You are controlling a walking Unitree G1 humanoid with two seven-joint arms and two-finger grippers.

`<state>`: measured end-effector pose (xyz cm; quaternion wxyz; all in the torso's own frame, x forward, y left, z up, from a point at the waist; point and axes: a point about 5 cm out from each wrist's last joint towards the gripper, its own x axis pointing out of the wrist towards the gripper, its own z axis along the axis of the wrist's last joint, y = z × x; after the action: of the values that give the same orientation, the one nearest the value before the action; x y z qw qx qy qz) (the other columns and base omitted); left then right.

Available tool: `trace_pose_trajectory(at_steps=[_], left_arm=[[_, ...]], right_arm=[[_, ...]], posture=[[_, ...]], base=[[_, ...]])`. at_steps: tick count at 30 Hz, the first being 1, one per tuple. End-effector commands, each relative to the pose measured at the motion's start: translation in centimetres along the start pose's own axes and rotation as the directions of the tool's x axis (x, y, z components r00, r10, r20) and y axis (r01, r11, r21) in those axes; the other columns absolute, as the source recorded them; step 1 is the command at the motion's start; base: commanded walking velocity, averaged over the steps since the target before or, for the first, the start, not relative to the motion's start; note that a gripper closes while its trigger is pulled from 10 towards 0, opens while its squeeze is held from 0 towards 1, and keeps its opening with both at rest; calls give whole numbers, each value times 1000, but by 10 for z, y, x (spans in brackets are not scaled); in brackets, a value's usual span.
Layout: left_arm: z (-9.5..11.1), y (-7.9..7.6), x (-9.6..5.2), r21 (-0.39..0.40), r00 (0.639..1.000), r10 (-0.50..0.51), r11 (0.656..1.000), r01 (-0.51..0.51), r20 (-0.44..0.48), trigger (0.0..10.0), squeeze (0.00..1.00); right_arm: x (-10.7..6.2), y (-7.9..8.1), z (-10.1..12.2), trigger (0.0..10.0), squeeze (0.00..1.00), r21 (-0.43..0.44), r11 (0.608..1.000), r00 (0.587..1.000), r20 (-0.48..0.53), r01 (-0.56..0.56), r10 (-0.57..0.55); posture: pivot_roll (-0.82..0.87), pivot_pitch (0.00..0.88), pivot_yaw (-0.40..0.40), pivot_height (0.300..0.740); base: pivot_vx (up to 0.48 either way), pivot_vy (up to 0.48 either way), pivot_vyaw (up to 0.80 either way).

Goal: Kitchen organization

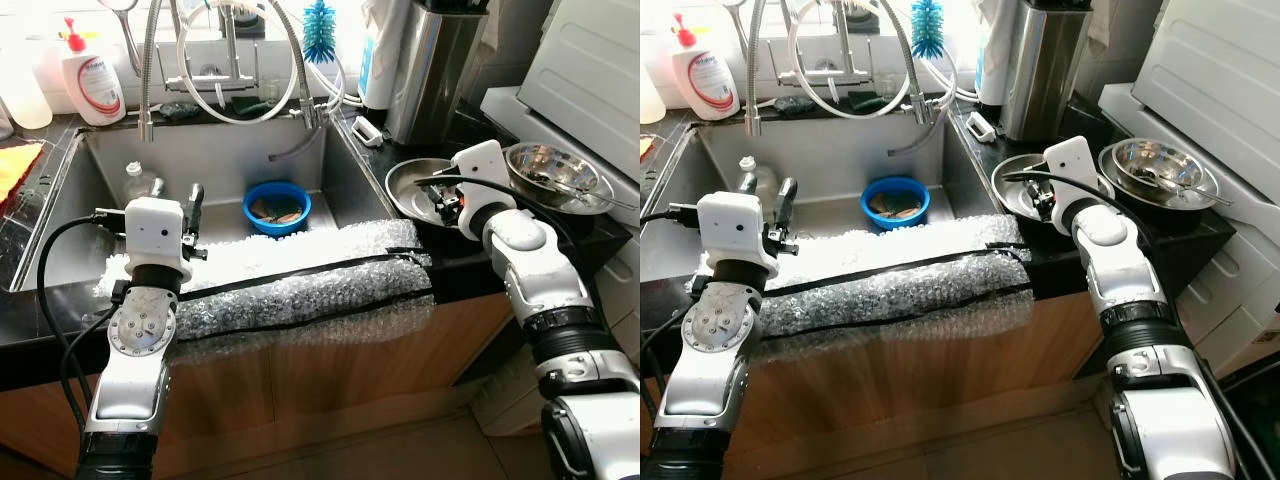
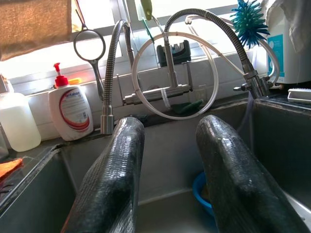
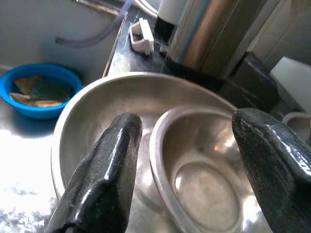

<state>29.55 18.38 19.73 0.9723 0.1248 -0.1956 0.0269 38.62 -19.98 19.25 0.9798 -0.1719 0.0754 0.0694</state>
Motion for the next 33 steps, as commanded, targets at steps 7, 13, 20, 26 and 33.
trace_pose_trajectory(at_steps=[7,13,20,26,33], left_arm=[[2,-5,4,-16,1000,-23,1000,23,1,10000,0],[2,-5,4,-16,1000,-28,999,28,-1,10000,0],[2,-4,5,-11,999,-32,999,32,-1,10000,0],[2,-4,6,-8,999,-37,999,37,-2,10000,0],[2,-2,7,-3,999,-32,999,32,1,10000,0]], right_arm=[[5,-2,-6,10000,0,-29,999,997,-78,-17,15],[7,-2,-11,10000,0,-39,999,994,-108,-16,12],[10,-3,-13,0,0,-43,999,992,-123,-13,7],[11,-3,-11,0,0,-39,999,993,-119,-5,0],[13,-3,-8,0,0,-34,999,995,-95,4,-7]], posture=[[-10,0,-37,740],[-7,0,-37,740],[-3,0,-37,740],[-1,0,-34,740],[8,0,-37,740]], base=[[0,0,0],[0,0,0],[0,0,0],[0,0,0],[0,0,0]])
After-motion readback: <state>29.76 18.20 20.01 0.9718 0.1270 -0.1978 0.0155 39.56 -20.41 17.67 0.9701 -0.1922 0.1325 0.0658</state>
